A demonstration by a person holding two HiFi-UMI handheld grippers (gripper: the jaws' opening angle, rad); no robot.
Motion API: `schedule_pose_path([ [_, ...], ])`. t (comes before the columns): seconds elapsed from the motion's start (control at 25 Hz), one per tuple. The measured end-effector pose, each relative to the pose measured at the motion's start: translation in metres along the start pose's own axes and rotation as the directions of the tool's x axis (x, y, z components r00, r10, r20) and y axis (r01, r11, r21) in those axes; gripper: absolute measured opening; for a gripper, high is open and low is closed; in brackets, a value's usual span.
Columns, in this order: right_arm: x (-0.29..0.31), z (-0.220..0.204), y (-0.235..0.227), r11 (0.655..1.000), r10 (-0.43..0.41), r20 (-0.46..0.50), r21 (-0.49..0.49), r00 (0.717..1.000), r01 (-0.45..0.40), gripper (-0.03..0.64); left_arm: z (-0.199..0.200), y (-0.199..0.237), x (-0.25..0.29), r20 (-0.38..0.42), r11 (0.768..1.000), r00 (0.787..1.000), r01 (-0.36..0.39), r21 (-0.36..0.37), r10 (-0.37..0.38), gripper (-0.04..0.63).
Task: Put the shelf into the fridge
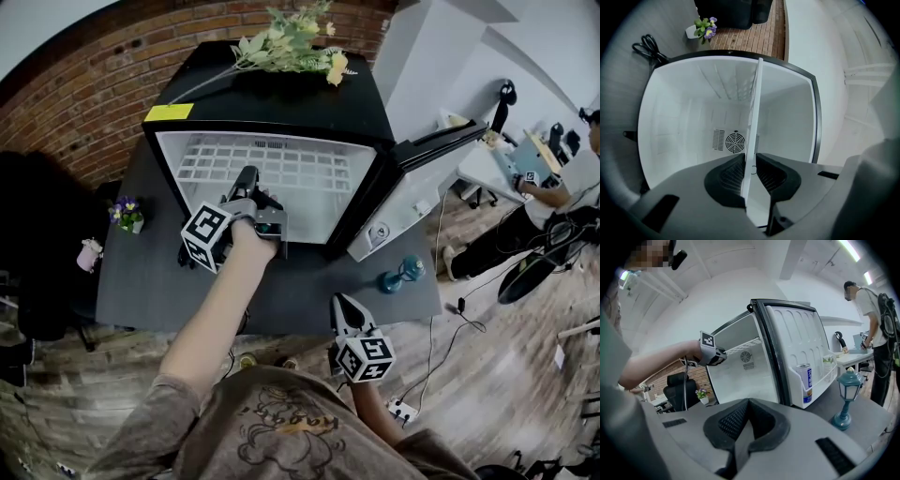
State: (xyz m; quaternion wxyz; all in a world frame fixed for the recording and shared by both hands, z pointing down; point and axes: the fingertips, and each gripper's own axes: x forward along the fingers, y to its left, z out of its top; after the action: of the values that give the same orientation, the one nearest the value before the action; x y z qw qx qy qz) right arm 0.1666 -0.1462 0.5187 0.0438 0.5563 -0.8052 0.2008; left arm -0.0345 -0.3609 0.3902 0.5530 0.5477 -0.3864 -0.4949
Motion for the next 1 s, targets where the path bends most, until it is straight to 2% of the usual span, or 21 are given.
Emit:
schedule_pose_path([
  [0.4,-0.005,-0.002,0.008,1.0,0.013,-0.006,-0.005,1.0,-0.013,-0.003,-0.014,-0.002,-0.014,-0.042,1.0,0.999,0.004,-0.006,-0.005,0.098],
  [1.0,-0.016,-0.005,-0.002,1.0,-0.03,-0.003,0.005,1.0,0.03,-0.003,-0.02,0.005,-0.004,-0.038,1.0,0.999,-0.023,0.009,0.023,0.08],
])
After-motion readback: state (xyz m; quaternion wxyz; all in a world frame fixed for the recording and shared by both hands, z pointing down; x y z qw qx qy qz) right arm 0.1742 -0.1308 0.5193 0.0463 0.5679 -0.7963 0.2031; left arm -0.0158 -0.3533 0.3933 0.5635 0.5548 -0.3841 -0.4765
